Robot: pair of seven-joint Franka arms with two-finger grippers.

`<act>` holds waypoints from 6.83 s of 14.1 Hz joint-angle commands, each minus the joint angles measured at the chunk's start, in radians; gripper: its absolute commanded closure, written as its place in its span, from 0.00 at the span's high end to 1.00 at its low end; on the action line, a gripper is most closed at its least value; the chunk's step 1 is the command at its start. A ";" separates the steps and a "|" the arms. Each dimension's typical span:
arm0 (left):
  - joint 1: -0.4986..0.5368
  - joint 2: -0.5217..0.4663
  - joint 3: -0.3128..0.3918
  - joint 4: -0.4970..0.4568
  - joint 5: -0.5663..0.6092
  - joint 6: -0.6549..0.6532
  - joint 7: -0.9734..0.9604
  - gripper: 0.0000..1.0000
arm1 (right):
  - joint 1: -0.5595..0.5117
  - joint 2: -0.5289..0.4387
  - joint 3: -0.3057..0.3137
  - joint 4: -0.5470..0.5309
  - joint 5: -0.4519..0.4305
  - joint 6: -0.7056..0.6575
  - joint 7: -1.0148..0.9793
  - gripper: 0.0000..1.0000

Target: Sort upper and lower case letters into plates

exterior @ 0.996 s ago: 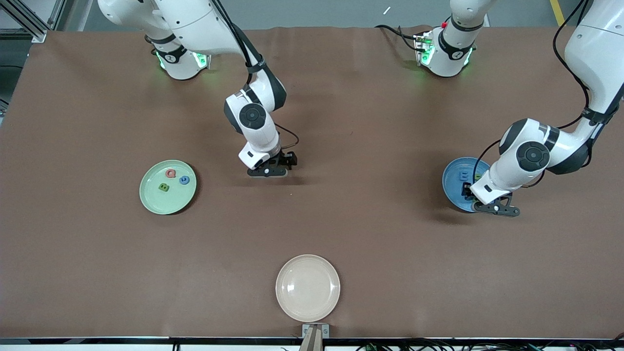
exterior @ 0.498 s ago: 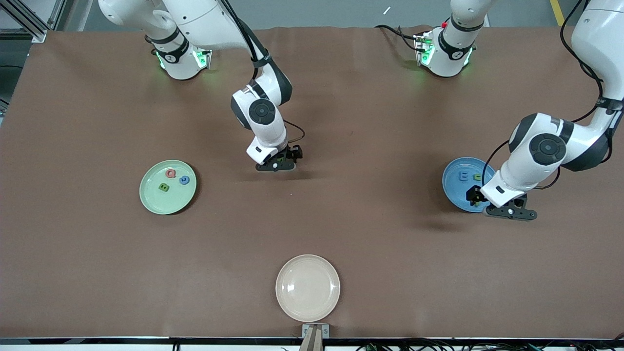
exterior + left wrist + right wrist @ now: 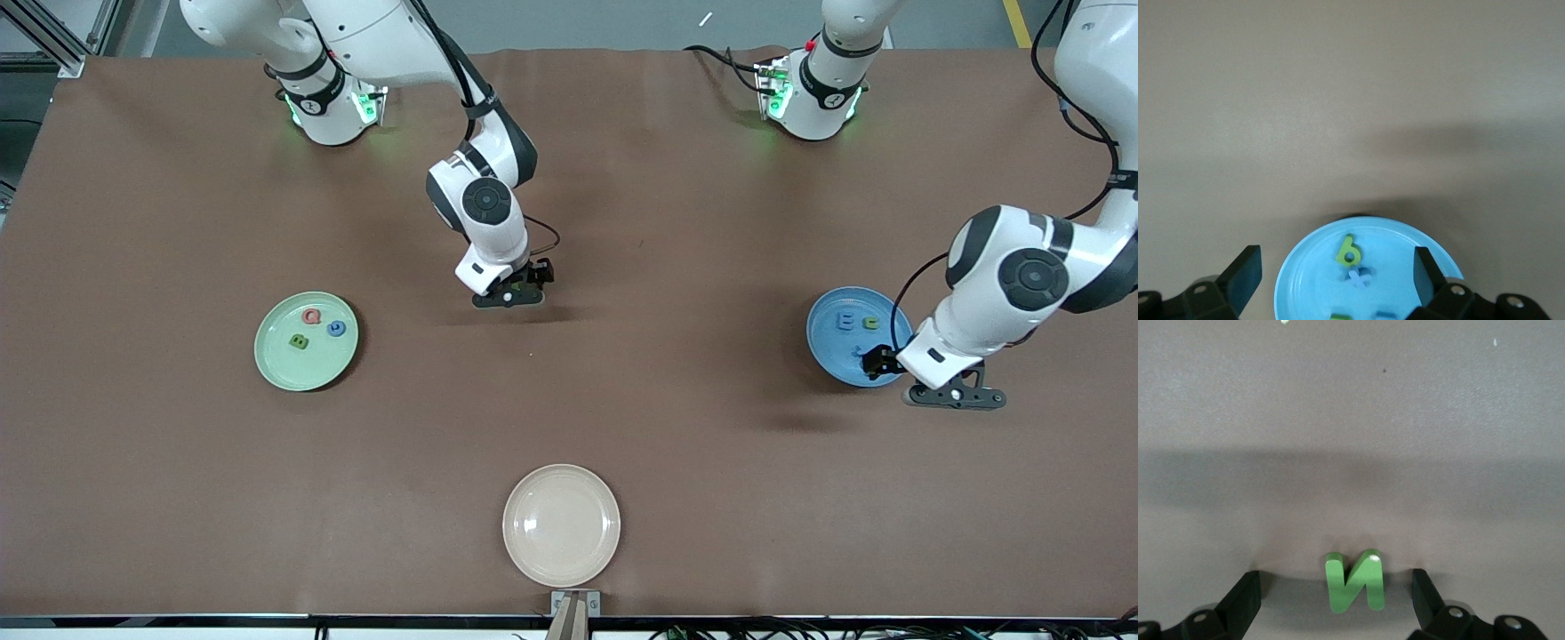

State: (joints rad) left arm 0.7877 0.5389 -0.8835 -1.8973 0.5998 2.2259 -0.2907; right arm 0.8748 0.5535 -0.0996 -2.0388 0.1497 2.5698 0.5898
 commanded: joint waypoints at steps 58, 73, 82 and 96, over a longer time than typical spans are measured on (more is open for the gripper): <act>-0.904 -0.531 0.966 0.392 -0.595 -0.667 0.326 1.00 | -0.490 -0.050 -0.215 0.023 -0.010 -0.249 -0.734 1.00; -0.900 -0.534 0.965 0.391 -0.611 -0.675 0.332 1.00 | -0.669 -0.148 -0.246 0.494 -0.022 -0.853 -0.777 1.00; -0.897 -0.534 0.965 0.392 -0.609 -0.675 0.337 1.00 | -0.755 -0.176 -0.269 0.698 -0.070 -1.040 -0.857 1.00; -0.897 -0.534 0.965 0.392 -0.609 -0.675 0.337 1.00 | -0.703 -0.175 -0.258 0.755 -0.082 -1.065 -0.841 1.00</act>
State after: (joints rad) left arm -0.1123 0.0055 0.0837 -1.5210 -0.0102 1.5708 0.0387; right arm 0.1544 0.3863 -0.3588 -1.2866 0.0726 1.5235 -0.2610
